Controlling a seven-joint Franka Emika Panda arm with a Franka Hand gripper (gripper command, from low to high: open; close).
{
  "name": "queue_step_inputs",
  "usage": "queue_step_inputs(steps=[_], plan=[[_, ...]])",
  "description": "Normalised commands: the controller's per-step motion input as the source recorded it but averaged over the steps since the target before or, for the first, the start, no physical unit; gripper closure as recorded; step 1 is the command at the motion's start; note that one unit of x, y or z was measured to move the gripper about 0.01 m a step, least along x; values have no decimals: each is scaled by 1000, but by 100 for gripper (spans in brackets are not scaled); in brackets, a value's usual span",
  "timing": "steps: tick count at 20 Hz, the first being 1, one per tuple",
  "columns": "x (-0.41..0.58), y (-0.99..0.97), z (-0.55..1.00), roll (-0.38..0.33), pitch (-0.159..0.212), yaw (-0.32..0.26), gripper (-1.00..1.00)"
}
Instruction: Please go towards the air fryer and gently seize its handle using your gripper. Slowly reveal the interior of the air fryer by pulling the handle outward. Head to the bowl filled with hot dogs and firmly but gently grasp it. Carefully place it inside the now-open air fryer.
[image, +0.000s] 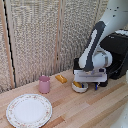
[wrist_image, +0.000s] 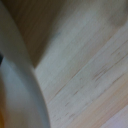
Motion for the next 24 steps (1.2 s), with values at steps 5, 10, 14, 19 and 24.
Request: queue_step_inputs(steps=[5,10,14,19,24], plan=[[-6,0,21,0,14,32,100],[-75,0,87,5,-3,-3,100],[-105,-14,188,43,-45,-74,100],[-53,-1,507,144,-11,-144,100],[161,1,657,156,0,-137,100]])
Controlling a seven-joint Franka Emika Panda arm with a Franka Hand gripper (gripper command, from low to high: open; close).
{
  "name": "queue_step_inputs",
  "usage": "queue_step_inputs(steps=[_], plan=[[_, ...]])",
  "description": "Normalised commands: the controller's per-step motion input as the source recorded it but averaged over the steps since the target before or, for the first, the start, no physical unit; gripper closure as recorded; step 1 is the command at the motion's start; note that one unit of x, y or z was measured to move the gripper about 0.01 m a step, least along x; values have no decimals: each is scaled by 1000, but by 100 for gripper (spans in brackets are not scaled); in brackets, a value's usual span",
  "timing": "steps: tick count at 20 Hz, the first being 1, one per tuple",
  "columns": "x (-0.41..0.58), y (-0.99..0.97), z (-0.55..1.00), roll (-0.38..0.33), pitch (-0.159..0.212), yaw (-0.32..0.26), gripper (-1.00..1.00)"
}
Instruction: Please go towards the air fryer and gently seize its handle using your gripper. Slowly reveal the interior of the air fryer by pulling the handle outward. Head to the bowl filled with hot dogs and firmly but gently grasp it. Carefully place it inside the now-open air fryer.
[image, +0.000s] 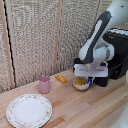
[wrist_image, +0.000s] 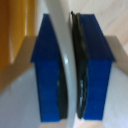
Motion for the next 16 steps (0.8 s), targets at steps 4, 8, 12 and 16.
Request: queue_step_inputs(steps=[4,8,12,16], plan=[[465,19,677,70,0,-120,100],[620,33,739,7,0,-82,100],[717,-64,883,7,5,-28,100],[632,-342,906,3,8,-67,100]])
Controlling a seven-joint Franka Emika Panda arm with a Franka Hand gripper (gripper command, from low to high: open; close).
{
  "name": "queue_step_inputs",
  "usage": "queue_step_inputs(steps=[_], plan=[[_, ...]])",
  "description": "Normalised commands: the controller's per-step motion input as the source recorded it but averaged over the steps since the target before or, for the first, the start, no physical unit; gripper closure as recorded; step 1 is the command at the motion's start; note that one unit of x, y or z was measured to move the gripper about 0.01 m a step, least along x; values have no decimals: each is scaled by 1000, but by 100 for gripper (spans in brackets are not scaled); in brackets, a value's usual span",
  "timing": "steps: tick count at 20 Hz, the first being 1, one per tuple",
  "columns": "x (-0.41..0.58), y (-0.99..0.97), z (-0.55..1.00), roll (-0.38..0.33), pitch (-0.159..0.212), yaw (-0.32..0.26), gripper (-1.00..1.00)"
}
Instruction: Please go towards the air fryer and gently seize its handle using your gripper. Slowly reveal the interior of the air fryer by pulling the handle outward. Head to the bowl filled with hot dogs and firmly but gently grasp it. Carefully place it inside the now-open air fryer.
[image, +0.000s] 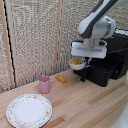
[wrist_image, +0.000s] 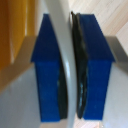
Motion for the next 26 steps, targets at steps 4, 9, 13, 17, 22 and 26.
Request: queue_step_inputs(steps=[4,9,13,17,22,26], plan=[[501,-586,905,31,28,-83,100],[441,-623,767,39,7,-94,100],[431,-487,484,43,0,-139,100],[393,-569,271,35,0,-145,100],[127,-681,105,42,55,-130,100],[0,-778,9,55,110,-98,100]])
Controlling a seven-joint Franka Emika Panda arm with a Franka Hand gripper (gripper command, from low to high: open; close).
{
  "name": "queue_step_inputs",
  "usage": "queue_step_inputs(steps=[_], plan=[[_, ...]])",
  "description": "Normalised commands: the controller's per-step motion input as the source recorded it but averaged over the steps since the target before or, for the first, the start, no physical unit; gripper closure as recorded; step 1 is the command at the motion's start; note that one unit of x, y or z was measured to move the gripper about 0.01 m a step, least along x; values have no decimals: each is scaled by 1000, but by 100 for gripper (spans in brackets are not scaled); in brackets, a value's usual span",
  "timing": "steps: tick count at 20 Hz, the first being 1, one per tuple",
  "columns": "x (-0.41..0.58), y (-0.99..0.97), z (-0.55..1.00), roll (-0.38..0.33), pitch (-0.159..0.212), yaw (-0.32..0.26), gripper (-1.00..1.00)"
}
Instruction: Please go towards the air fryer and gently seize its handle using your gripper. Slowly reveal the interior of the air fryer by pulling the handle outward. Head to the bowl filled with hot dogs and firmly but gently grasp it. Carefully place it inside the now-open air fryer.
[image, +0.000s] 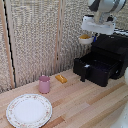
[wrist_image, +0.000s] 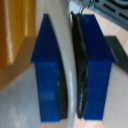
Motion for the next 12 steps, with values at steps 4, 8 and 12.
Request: queue_step_inputs(steps=[4,8,12], plan=[[19,-768,-58,55,84,-104,100],[340,-687,-274,54,22,-90,100],[399,-390,-361,44,3,-45,100]])
